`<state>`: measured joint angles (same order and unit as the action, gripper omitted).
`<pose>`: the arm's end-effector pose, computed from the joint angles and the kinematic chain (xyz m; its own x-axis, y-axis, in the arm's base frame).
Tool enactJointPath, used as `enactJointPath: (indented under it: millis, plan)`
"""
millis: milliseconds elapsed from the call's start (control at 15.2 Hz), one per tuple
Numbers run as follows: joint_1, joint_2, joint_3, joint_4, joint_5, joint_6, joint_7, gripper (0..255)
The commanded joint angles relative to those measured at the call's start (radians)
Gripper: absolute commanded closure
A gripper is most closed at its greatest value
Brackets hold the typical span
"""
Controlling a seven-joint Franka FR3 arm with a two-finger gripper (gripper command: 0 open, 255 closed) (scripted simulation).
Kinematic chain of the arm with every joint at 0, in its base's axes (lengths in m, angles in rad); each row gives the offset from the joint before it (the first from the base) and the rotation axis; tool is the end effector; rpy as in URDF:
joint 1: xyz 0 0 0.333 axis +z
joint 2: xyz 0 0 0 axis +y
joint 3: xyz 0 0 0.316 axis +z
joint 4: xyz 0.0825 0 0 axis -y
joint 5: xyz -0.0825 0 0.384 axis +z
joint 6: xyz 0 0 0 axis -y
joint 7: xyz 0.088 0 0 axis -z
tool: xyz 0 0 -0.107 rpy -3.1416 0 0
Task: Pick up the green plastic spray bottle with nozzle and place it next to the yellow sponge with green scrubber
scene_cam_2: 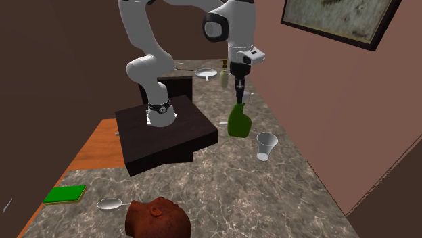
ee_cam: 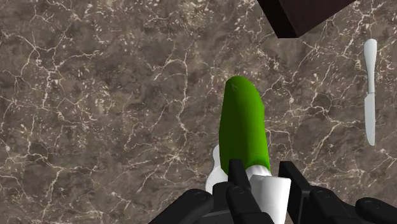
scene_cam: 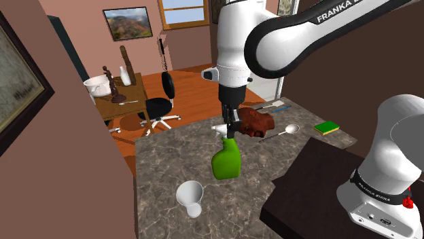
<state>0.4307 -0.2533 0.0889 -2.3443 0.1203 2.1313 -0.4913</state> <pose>0.4026 0.2375 0.4366 0.5846 0.8082 0.0717 0.8113 -0.5820 -0.0546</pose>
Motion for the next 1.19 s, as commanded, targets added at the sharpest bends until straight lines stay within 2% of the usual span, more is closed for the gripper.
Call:
enactJointPath:
  millis: [0, 1122]
  plan:
    - [0.000, -0.015, -0.001, 0.014, -0.001, -0.029, 0.002, 255]
    - [-0.004, -0.061, -0.008, 0.201, -0.010, -0.262, 0.019, 255]
